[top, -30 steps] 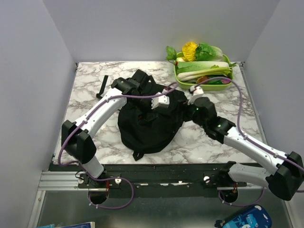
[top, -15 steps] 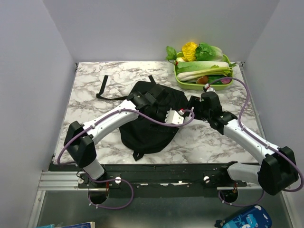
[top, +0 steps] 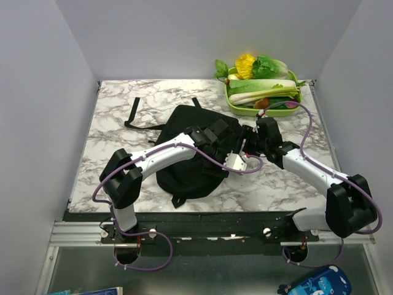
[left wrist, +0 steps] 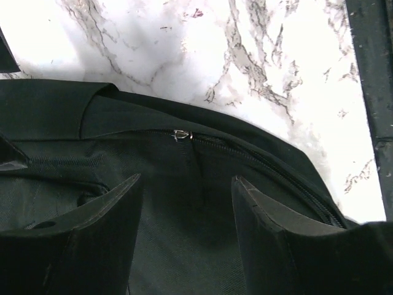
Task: Pack the student bag
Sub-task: Zip the student bag at the center of the board.
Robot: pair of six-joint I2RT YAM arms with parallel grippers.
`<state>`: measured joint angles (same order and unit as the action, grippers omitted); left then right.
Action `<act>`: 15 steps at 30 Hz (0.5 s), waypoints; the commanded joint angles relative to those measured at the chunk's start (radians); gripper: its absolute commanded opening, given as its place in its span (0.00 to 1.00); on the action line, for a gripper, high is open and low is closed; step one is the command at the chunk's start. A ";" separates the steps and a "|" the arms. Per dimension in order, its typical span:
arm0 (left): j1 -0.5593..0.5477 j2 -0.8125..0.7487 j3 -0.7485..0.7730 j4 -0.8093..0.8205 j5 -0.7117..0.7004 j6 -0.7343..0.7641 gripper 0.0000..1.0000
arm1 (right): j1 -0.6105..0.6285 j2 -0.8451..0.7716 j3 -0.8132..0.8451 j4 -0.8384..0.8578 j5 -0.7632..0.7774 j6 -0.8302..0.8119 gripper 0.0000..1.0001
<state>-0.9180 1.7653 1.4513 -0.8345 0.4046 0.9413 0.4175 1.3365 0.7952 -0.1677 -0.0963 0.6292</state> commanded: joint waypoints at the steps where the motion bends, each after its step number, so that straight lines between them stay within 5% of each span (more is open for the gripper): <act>1: -0.004 0.032 -0.002 0.043 -0.052 0.037 0.64 | -0.013 0.026 0.010 0.042 -0.069 0.013 0.73; 10: -0.005 0.063 -0.031 0.063 -0.128 0.080 0.55 | -0.034 0.049 0.002 0.046 -0.111 0.013 0.72; 15: -0.013 0.068 -0.029 0.077 -0.167 0.082 0.42 | -0.042 0.058 0.006 0.050 -0.126 0.013 0.72</act>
<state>-0.9192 1.8153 1.4300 -0.7750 0.3046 0.9958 0.3855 1.3766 0.7956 -0.1379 -0.1814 0.6327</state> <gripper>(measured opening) 0.467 0.724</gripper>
